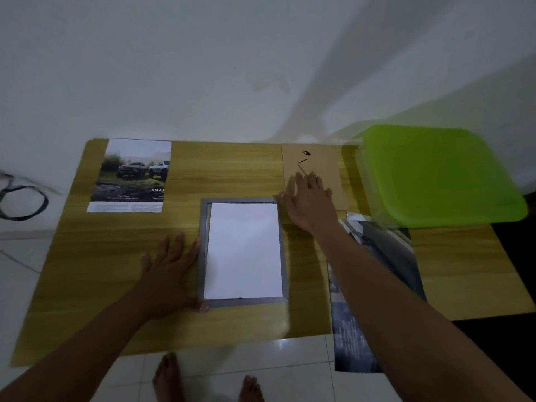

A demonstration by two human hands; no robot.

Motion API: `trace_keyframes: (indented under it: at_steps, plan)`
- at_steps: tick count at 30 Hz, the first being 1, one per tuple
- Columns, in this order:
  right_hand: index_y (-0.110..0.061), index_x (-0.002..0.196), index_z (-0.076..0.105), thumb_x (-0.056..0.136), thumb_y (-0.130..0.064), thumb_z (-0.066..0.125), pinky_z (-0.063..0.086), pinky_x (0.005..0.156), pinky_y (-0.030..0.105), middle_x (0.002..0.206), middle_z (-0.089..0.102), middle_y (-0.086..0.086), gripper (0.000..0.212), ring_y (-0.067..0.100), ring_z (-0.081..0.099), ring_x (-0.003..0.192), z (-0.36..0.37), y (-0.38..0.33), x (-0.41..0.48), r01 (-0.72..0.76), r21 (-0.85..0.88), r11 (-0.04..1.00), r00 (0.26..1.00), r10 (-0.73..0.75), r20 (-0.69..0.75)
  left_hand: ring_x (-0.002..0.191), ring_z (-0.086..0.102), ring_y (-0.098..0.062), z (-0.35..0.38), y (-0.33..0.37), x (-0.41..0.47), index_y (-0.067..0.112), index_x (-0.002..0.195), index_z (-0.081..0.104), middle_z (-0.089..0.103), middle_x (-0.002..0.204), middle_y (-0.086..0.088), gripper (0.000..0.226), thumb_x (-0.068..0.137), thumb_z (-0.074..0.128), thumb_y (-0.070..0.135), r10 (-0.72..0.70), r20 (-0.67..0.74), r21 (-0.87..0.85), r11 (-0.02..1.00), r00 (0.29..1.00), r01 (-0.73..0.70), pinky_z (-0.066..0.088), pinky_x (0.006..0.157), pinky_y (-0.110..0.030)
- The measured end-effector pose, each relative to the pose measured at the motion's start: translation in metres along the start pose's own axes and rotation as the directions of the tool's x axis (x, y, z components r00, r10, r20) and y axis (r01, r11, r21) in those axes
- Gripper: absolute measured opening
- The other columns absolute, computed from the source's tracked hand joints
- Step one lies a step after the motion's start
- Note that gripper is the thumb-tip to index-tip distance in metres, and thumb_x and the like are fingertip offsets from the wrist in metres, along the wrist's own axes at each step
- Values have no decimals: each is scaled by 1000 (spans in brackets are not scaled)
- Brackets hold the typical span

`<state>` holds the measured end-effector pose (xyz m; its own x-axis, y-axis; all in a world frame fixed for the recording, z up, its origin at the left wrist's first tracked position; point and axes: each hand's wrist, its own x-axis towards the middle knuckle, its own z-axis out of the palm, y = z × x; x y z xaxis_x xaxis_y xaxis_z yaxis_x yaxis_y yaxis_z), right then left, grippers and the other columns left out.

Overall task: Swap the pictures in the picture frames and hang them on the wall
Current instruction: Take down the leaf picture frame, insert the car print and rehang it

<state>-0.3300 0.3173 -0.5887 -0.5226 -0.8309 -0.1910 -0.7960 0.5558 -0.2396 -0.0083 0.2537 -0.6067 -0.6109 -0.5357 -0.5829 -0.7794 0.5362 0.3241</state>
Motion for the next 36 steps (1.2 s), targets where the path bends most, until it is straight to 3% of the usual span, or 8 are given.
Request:
trace_keyframes:
  at_steps: [3, 7, 12, 18, 23, 28, 33, 36]
  plan:
    - [-12, 154, 18, 101, -57, 28, 16, 117, 57, 160, 20, 19, 70, 33, 16, 148, 10, -25, -26, 67, 33, 997, 997, -68, 34, 134, -38, -22, 1, 3, 1, 41, 138, -31, -37, 150, 3, 147, 24, 40, 102, -9, 7, 24, 1000, 1000, 8, -10, 113, -60]
    - [-8, 151, 22, 96, -58, 42, 26, 113, 52, 153, 31, 15, 77, 30, 28, 142, 28, -48, -61, 27, 37, 999, 995, -30, 95, 141, -31, -30, -1, 8, -1, 37, 149, -20, -31, 156, -2, 138, 53, 71, 78, -31, 2, 68, 997, 1000, 30, -8, 112, -61]
    - [-13, 153, 18, 95, -58, 44, 24, 114, 53, 159, 16, 16, 78, 31, 13, 147, 43, -56, -71, 51, 2, 999, 993, -51, 104, 148, -11, -33, -7, 15, -1, 35, 152, -6, -13, 162, -5, 114, 69, 56, 81, -60, -82, 51, 997, 995, 65, 3, 113, -63]
    - [-10, 150, 23, 89, -69, 43, 26, 113, 54, 158, 22, 13, 87, 31, 17, 146, 52, -58, -79, 24, -23, 999, 999, -23, 28, 146, 15, -33, 5, 29, -5, 24, 151, 21, 20, 159, -9, 96, 76, 53, 75, -38, -387, 83, 994, 921, 76, 26, 112, -55]
    - [-13, 155, 11, 89, -75, 32, 13, 117, 59, 163, 10, 13, 93, 32, 2, 150, 59, -61, -90, 91, -27, 995, 993, -89, 81, 149, 3, -27, 17, 37, -4, 19, 154, 6, 5, 162, -8, 97, 83, 46, 72, -65, -354, 96, 990, 933, 105, 16, 114, -55]
    - [-18, 157, 1, 91, -71, 38, -2, 117, 61, 165, 4, 11, 93, 32, -6, 151, 57, -64, -94, 84, 68, 994, 990, -91, 103, 149, -2, -26, 17, 34, -5, 17, 154, -1, -2, 163, -7, 96, 86, 39, 71, -56, -310, 98, 991, 949, 91, 11, 115, -57]
    - [-17, 156, 13, 96, -54, 49, 1, 118, 61, 161, 22, 10, 79, 28, 2, 151, 54, -72, -94, 166, 148, 975, 984, -174, 44, 149, -1, -27, 17, 38, -4, 17, 154, -1, 0, 163, -7, 93, 88, 39, 68, -73, -316, 64, 993, 946, 98, 10, 115, -57]
    - [-20, 155, 18, 98, -51, 49, 9, 119, 57, 157, 31, 9, 72, 26, 14, 149, 49, -76, -94, 152, 264, 952, 986, -166, 28, 149, 4, -30, 16, 39, 0, 15, 154, 10, 10, 162, -10, 83, 92, 43, 60, -76, -370, -56, 997, 926, 59, 13, 114, -56]
